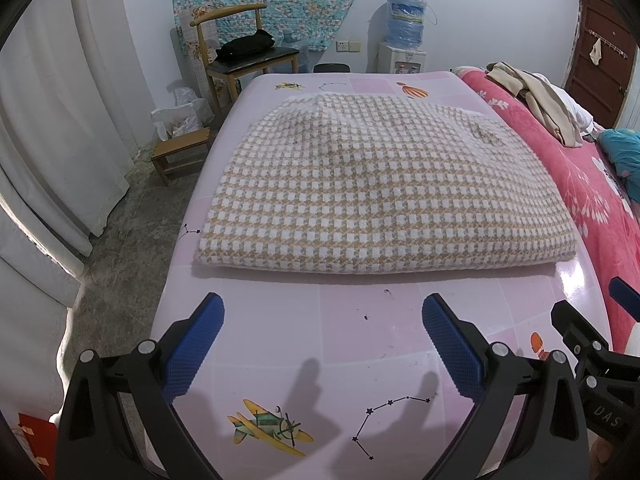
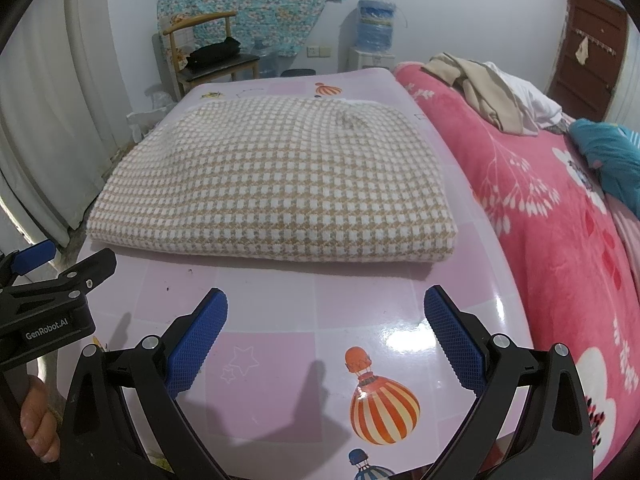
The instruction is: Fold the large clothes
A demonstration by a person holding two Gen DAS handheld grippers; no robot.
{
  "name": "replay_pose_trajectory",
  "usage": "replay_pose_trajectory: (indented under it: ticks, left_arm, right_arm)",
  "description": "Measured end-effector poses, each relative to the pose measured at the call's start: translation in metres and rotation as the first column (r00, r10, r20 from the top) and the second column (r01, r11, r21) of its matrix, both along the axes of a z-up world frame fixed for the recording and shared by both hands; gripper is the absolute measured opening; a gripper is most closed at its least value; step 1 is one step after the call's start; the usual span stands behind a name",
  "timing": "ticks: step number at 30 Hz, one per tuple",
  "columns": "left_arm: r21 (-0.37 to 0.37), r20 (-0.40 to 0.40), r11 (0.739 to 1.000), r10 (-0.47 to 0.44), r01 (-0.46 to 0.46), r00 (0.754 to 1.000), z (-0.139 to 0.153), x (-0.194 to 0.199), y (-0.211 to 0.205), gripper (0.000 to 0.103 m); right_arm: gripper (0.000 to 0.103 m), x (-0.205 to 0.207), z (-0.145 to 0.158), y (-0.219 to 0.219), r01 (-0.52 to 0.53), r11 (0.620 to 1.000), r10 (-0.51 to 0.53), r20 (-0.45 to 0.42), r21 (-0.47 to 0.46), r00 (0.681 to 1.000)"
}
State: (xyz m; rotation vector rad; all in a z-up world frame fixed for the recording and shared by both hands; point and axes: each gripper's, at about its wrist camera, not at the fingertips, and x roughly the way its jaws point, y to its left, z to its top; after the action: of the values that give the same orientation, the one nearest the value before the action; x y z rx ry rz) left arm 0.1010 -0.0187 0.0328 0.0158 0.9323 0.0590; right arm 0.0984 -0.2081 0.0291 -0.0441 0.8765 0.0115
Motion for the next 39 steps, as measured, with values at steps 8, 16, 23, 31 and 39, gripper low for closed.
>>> replay_pose_trajectory:
  ticks: [8, 16, 23, 31, 39]
  left_arm:
    - [-0.001, -0.001, 1.0, -0.001, 0.001, 1.0, -0.0001, -0.0001, -0.0005, 0.098]
    - [-0.002, 0.0, 1.0, 0.001, -0.001, 1.0, 0.0, -0.0004, -0.0003, 0.098]
    - [-0.003, 0.001, 1.0, 0.0, 0.0, 1.0, 0.0, -0.0013, -0.0021, 0.098]
    - [-0.003, 0.0, 1.0, -0.001, 0.001, 1.0, 0.0001, -0.0009, -0.001, 0.098]
    - [-0.003, 0.002, 1.0, 0.0, 0.0, 1.0, 0.0006, -0.0009, -0.0012, 0.098]
  right_arm:
    - [0.095, -0.001, -0.0004, -0.0005, 0.002, 1.0, -0.002, -0.002, 0.0, 1.0]
    - [0.095, -0.0017, -0.0007, -0.0024, 0.002, 1.0, -0.002, -0.002, 0.001, 1.0]
    - [0.095, -0.002, -0.0005, -0.0033, 0.0, 1.0, 0.0, -0.002, 0.0, 1.0]
    - [0.095, -0.0021, -0.0006, -0.0021, 0.002, 1.0, -0.002, -0.004, 0.001, 1.0]
    - [0.095, -0.0025, -0.0007, -0.0018, 0.002, 1.0, -0.002, -0.002, 0.0, 1.0]
